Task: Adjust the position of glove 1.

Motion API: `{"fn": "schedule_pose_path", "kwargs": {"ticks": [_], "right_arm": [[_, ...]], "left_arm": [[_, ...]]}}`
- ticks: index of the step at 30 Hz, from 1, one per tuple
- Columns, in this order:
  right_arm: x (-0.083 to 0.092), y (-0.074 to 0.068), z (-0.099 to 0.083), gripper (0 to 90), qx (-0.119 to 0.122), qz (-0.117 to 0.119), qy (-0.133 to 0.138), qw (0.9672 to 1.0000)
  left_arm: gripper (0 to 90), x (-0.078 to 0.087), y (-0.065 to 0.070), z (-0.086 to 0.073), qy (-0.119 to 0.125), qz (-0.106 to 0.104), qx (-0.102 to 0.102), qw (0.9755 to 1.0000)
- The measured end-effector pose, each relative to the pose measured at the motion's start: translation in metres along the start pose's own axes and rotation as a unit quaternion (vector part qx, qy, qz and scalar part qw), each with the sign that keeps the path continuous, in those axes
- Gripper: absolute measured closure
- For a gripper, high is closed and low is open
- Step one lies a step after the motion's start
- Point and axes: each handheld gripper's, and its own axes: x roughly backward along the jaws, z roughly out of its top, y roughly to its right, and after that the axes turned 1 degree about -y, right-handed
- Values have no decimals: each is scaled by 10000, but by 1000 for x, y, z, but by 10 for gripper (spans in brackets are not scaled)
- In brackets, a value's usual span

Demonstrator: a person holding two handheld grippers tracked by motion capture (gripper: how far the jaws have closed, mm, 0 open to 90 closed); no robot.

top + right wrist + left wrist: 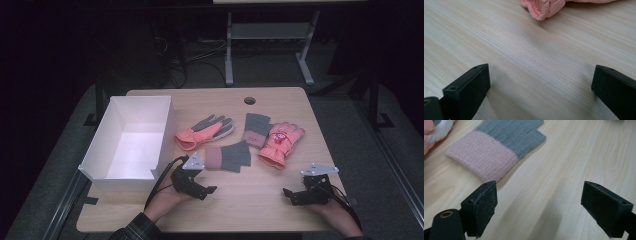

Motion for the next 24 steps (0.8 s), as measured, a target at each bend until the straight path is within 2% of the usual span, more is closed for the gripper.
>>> {"fn": "schedule_pose_path", "kwargs": {"ticks": [5,9,10,12,14,19,24], "right_arm": [[0,0,0,15,20,-10,-8,10000],[0,-1,5,16,84,-62,-124,9999],[3,-2,5,16,153,-65,-60,9998],[5,0,6,16,105,-21,38,9999],[6,0,7,16,118,21,119,9999],[6,0,7,16,82,37,67,9999],[7,-1,8,16,68,59,134,9999]], "left_arm": [[132,0,-1,2,-37,1,-37,10000],[132,1,0,5,3,-35,-22,10000],[132,3,0,7,12,-4,-81,10000],[132,2,0,7,70,-30,-60,10000],[132,2,-1,8,-1,-21,-93,10000],[135,0,-1,14,-48,-7,-138,9999],[144,-2,-3,23,-55,-22,-183,9998]]}}
